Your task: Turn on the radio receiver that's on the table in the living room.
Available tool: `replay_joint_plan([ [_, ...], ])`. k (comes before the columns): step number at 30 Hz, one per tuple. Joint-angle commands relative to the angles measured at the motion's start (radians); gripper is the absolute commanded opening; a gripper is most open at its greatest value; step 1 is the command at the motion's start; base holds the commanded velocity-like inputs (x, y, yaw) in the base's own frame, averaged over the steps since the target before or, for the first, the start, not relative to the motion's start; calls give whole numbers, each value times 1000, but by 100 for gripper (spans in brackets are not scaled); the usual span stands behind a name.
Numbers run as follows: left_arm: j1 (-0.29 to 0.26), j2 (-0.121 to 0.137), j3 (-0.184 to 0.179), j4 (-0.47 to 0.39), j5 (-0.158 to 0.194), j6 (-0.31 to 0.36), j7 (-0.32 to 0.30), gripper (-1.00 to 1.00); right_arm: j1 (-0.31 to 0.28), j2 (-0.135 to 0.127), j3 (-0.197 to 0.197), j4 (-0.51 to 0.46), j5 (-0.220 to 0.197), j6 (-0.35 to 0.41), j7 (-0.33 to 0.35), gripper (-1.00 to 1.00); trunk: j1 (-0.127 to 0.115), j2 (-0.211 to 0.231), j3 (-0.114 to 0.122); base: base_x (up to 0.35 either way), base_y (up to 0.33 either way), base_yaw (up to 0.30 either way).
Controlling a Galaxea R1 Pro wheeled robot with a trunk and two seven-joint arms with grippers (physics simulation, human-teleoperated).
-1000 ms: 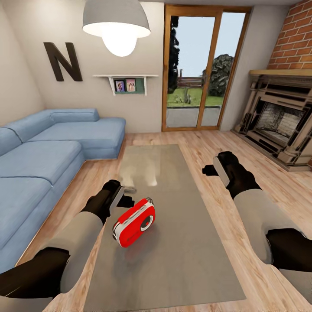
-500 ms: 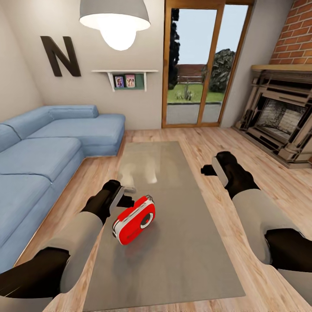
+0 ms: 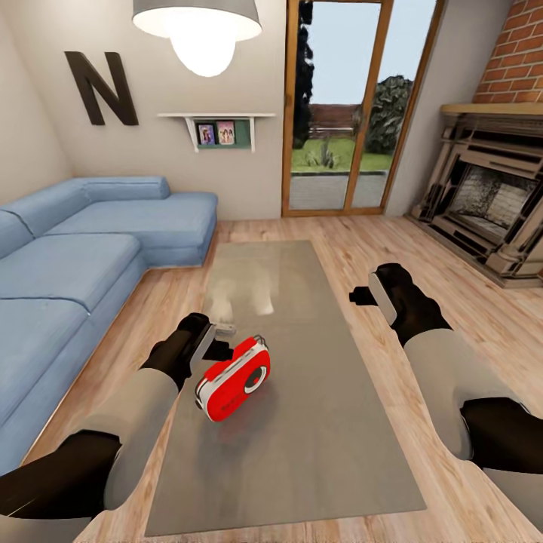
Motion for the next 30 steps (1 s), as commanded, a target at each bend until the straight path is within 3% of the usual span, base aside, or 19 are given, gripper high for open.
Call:
replay_joint_plan([
  [1,0,0,0,0,0,0,0,100,0,0,0,0,0,0,0,100,0,0,-2,0,0,0],
  [13,0,3,0,0,0,0,-1,100,0,14,0,0,1,0,0,100,0,0,-21,0,0,0],
  [30,0,3,0,0,0,0,-2,100,0,13,0,0,2,0,0,100,0,0,-48,0,0,0],
])
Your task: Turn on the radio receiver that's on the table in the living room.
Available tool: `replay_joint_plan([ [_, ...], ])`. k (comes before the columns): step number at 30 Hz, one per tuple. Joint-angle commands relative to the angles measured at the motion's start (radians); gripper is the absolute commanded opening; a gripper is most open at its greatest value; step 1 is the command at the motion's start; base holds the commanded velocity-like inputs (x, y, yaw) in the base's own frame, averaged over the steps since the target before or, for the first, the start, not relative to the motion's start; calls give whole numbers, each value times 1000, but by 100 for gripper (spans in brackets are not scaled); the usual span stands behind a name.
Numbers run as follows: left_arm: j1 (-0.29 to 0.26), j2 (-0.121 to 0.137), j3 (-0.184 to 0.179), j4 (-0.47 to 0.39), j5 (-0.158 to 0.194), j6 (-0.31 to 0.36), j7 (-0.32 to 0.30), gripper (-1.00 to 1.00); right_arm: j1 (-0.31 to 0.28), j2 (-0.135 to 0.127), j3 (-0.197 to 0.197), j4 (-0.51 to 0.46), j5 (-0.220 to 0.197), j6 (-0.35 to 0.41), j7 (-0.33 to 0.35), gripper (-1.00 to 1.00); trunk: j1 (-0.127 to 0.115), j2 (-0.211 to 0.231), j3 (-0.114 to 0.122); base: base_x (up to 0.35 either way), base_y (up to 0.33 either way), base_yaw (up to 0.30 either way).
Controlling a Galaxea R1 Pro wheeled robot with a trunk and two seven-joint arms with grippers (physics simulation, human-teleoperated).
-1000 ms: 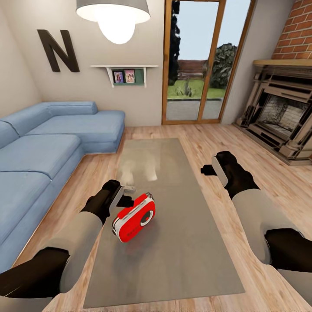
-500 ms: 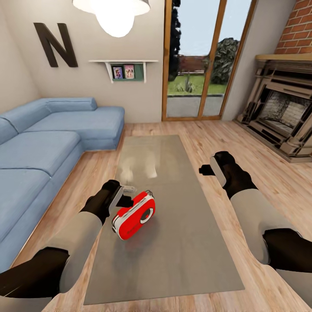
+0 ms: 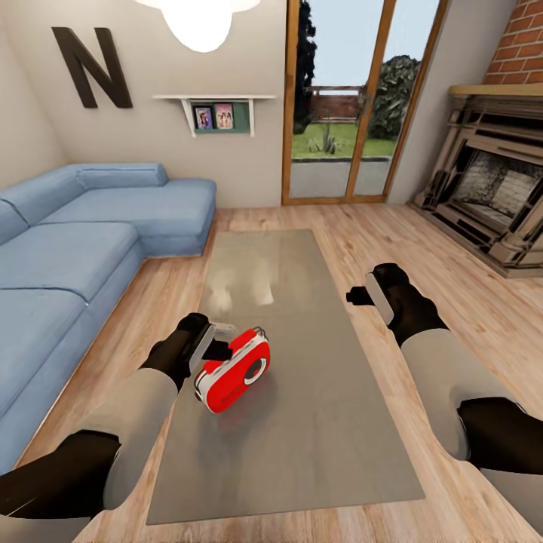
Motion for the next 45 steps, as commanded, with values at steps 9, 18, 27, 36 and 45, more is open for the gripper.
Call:
replay_joint_plan([
  [9,0,1,0,0,0,0,0,100,0,0,0,0,0,0,0,100,0,0,-14,0,0,0],
  [18,0,1,0,0,0,0,0,100,0,0,0,-1,0,0,0,100,0,0,-29,0,0,0],
  [27,0,1,0,0,0,0,0,100,0,5,0,-2,0,0,0,100,0,0,-43,0,0,0],
  [36,1,4,0,-2,0,0,0,100,0,12,0,-2,2,0,0,100,0,0,-58,0,0,0],
  [45,0,4,0,-2,0,0,0,100,0,13,0,-2,2,0,0,100,0,0,-72,0,0,0],
])
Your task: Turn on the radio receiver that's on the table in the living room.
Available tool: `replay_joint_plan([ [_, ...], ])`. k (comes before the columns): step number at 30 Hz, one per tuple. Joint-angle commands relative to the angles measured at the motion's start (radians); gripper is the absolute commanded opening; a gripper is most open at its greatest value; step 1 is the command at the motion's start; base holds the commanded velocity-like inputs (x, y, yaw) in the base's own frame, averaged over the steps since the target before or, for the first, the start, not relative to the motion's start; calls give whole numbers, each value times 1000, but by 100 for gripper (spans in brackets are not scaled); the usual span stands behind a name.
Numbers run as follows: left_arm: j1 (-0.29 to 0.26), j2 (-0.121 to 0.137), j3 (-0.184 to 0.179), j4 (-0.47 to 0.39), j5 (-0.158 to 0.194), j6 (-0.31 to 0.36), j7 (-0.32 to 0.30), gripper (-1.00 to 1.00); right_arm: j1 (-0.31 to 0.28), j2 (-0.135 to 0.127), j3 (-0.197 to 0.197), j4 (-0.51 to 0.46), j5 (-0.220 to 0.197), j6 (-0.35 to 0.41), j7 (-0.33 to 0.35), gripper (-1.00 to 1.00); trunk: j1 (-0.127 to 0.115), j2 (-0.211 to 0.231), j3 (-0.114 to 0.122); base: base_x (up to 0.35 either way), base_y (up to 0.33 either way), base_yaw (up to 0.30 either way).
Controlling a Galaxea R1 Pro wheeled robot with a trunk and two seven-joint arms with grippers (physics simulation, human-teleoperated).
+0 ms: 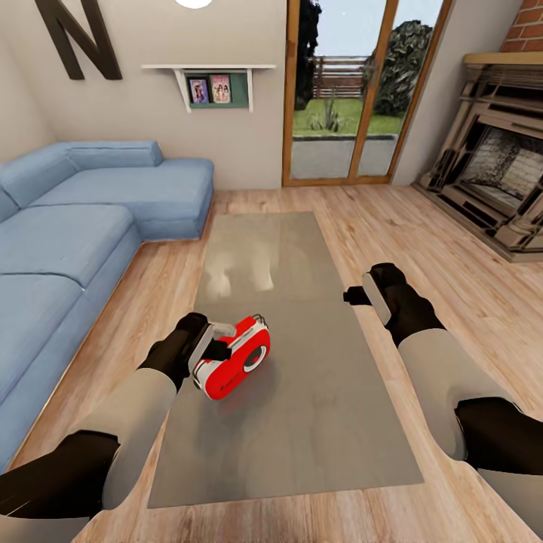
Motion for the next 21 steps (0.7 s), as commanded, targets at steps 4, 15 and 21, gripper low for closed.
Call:
replay_joint_plan([
  [4,0,0,0,0,0,0,0,100,0,0,0,0,0,0,0,100,0,0,-6,0,0,0],
  [15,0,0,0,1,0,0,0,100,0,0,0,0,0,-1,0,100,0,0,-24,0,0,0],
  [21,0,0,0,0,0,0,0,100,0,0,0,0,0,-1,0,100,0,0,-30,0,0,0],
])
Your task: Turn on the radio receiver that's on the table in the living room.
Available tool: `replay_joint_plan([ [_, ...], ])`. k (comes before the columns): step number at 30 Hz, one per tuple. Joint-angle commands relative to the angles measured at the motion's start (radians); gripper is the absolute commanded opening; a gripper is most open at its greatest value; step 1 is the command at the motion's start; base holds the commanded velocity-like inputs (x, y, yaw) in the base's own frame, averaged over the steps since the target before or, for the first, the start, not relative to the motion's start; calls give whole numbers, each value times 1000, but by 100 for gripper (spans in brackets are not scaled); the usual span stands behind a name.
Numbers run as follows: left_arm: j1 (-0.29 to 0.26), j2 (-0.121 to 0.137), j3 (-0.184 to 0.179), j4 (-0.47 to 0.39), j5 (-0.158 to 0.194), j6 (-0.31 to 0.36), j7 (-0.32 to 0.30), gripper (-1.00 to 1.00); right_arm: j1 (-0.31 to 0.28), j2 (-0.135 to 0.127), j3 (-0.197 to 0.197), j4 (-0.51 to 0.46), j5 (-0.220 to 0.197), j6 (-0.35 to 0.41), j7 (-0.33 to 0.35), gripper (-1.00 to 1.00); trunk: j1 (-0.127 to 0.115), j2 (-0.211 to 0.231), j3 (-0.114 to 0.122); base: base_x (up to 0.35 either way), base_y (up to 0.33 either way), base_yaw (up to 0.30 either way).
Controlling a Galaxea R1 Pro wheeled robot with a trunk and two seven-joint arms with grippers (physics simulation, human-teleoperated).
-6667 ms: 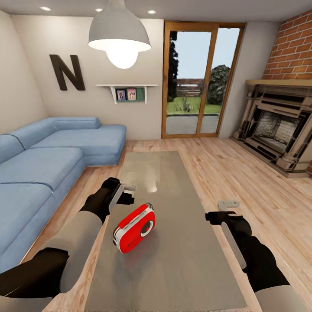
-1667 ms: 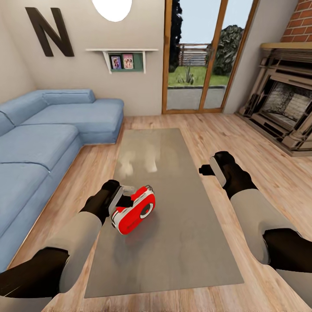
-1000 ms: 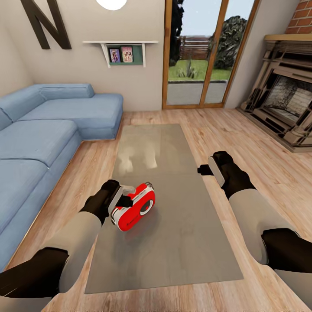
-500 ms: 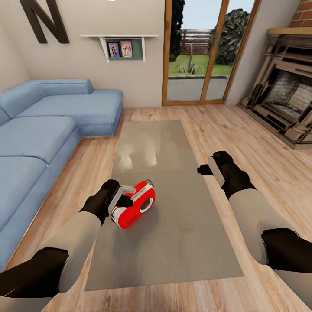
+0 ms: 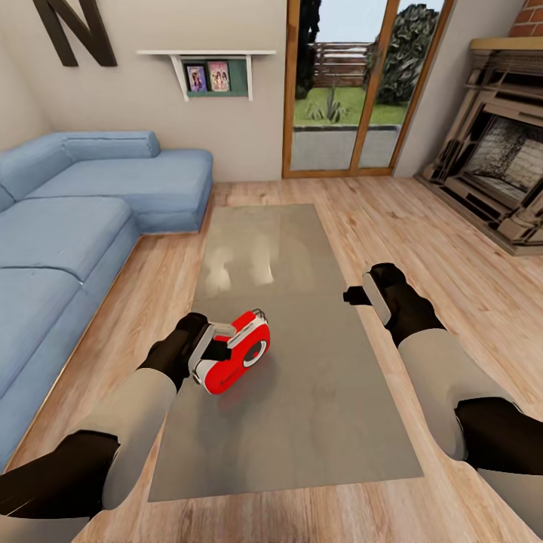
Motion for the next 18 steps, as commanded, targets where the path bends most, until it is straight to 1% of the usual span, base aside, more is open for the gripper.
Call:
replay_joint_plan([
  [1,0,0,0,0,0,0,0,100,0,0,0,0,0,0,0,100,0,0,0,0,0,0],
  [13,0,0,0,0,0,0,0,100,0,0,0,0,0,0,0,100,0,0,-1,0,0,0],
  [14,0,0,0,0,0,0,0,-100,0,0,0,0,0,0,0,100,0,0,-1,0,0,0],
  [18,0,1,0,1,-1,0,0,-100,0,0,0,0,0,1,0,100,0,0,-1,0,0,0],
])
